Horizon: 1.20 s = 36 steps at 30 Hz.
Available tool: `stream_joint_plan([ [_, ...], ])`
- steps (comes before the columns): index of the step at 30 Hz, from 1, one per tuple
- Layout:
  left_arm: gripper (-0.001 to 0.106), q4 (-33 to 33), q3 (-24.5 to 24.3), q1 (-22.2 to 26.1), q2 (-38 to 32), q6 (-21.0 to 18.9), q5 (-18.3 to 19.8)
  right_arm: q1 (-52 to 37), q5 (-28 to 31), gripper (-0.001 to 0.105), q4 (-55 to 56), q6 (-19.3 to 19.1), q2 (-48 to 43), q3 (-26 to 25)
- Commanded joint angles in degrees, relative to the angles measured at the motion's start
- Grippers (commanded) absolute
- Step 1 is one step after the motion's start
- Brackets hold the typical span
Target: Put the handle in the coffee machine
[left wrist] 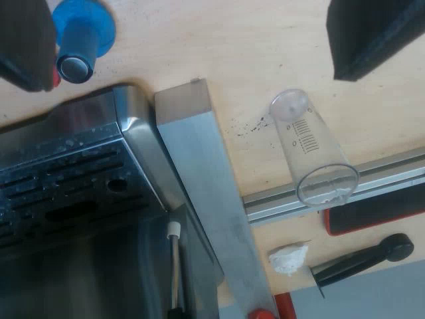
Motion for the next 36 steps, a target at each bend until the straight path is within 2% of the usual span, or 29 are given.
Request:
stream_joint_plan([
  [1, 0.083, -0.78, -0.07, 0.08, -8.11, -0.71, 0.3, -0.18, -0.12, 0.078, -0.92, -0.38, -2.42, -0.11],
  [24, 0.083, -0.78, -0.07, 0.08, -8.11, -1.0, 0.3, -0.18, -0.12, 0.078, -0.92, -0.38, -2.42, -0.11],
  [27, 0.083, -0.78, -0.07, 0.08, -8.11, -1.78, 0.3, -0.18, -0.12, 0.078, -0.92, 0.76, -2.42, -0.11],
  [31, 0.083, -0.62, -0.5, 0.08, -7.49, -1.76, 0.3, -0.18, -1.05, 0.078, -0.71, 0.76, -2.16, -0.22],
  [36, 0.083, 3.33, -3.2, -0.2, -3.69, -1.76, 0.3, 0.56, -4.92, 0.078, 2.5, 0.9, 1.07, -2.52],
])
